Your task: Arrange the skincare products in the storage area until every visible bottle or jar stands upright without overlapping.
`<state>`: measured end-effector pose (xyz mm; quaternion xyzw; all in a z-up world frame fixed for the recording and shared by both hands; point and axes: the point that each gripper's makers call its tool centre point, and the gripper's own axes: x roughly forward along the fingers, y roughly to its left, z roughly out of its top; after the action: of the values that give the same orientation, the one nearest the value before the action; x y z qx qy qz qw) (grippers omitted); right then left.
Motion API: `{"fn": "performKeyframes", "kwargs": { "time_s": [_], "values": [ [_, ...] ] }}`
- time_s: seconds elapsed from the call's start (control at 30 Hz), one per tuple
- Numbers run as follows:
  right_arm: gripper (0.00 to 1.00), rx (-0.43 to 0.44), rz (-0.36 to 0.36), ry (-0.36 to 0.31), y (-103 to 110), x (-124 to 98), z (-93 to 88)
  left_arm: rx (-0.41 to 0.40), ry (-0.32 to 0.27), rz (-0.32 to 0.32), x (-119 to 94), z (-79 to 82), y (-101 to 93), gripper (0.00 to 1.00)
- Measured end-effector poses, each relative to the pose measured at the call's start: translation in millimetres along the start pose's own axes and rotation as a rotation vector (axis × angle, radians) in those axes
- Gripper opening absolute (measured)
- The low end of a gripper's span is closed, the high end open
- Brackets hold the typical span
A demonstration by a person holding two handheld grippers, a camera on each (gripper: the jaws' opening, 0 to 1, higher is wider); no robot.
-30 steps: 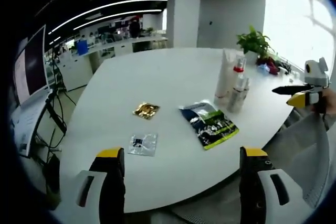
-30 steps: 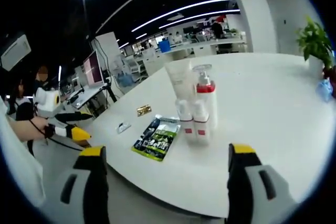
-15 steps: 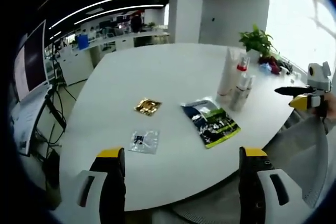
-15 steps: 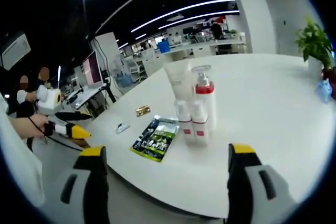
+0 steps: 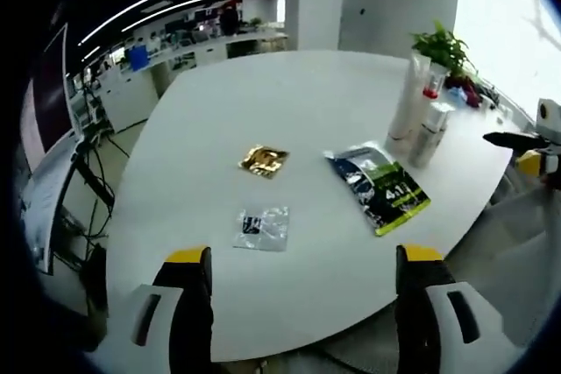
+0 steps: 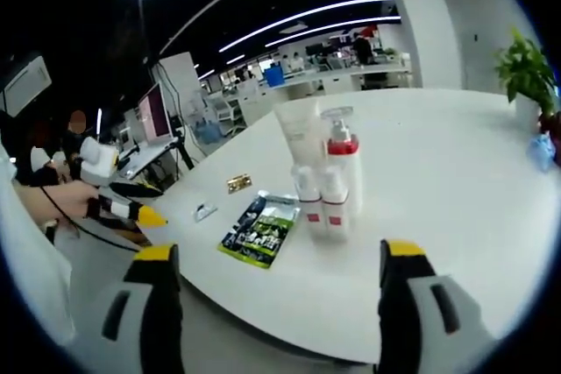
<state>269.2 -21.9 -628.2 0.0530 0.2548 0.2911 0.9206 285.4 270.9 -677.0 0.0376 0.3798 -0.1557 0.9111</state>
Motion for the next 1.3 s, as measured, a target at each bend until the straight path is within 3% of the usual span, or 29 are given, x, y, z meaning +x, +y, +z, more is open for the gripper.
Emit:
{"fn": "performKeyframes", "kwargs": {
  "time_s": [0.47,0.7,0.93,1.3],
  "values": [
    [0.93,-0.032,-0.005,0.005,1,1,0.2,0.098,0.134,0.003,35,-13.1,18.5,0.76],
    [0.91,-0.018,-0.003,0.014,0,3,-0.5,0.070,0.173,0.000,48,-9.6,31.0,0.76],
    [0.91,-0.009,-0.015,0.013,-4,3,0.8,0.048,0.233,-0.004,61,-18.3,39.0,0.75],
    [0.89,-0.012,-0.019,0.023,-4,4,-0.5,0.030,0.255,-0.009,75,-21.6,39.3,0.74]
  ]
}}
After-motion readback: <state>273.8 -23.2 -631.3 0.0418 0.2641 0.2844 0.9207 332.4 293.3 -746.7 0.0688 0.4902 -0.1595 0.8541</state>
